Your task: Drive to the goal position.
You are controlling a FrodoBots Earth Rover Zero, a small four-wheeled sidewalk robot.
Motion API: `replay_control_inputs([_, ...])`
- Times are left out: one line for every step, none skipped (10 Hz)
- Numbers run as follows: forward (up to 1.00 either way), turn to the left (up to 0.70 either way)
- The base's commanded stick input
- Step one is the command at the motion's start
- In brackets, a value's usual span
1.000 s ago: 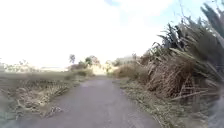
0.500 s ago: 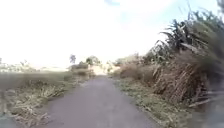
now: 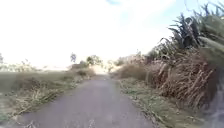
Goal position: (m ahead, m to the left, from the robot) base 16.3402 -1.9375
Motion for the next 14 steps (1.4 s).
replay_control_inputs([0.70,0.00])
replay_control_inputs([0.70,0.00])
replay_control_inputs([0.70,0.00])
replay_control_inputs([0.70,0.00])
replay_control_inputs([0.70,0.00])
replay_control_inputs([0.70,0.00])
replay_control_inputs([0.70,0.00])
replay_control_inputs([0.70,0.00])
replay_control_inputs([0.70,0.00])
replay_control_inputs([0.70,0.00])
replay_control_inputs([0.70,0.00])
replay_control_inputs([0.70,0.00])
replay_control_inputs([0.70,0.00])
replay_control_inputs([0.70,0.00])
